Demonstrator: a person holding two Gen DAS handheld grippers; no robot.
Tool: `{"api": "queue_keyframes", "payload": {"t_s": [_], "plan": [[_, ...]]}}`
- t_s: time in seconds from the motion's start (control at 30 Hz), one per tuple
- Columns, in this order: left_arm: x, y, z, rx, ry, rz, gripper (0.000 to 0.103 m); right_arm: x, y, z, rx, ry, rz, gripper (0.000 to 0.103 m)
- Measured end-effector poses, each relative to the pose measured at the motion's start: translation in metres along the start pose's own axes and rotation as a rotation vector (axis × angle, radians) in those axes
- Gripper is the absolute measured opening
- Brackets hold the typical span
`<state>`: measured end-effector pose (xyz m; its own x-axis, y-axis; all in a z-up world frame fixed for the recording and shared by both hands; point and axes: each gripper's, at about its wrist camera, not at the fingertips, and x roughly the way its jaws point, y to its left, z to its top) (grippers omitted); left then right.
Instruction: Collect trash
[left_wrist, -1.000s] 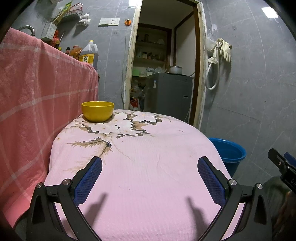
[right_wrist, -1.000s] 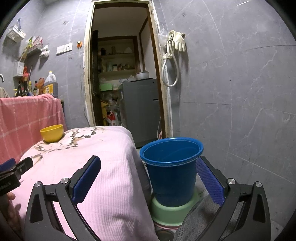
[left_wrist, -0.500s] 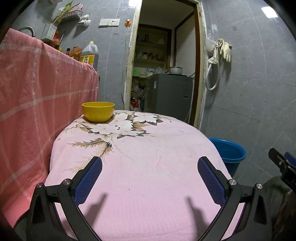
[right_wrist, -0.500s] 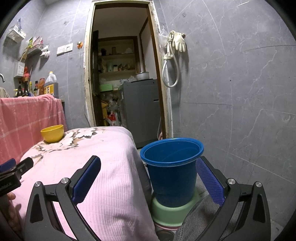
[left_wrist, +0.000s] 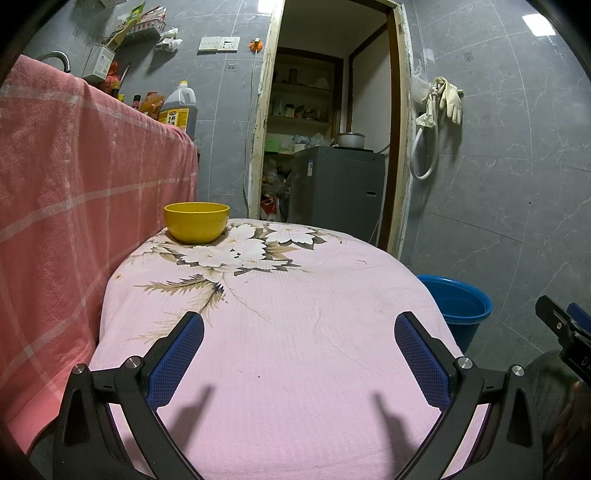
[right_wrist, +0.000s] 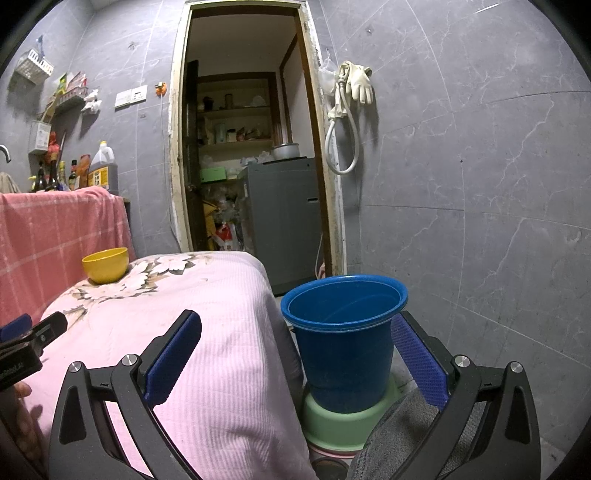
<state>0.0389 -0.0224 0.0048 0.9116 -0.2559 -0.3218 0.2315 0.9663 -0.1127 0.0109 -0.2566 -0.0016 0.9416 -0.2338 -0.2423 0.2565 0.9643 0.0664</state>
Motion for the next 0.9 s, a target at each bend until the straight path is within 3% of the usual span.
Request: {"api": "queue_keyframes", "payload": {"t_s": [0.9], "plan": [[-0.0004,0.0015,-0.0001,0.001,-0.004,0.001,0.101,-0.0002,0.0007,-0.0003,0.0,0.001,-0.001,0.103]]}}
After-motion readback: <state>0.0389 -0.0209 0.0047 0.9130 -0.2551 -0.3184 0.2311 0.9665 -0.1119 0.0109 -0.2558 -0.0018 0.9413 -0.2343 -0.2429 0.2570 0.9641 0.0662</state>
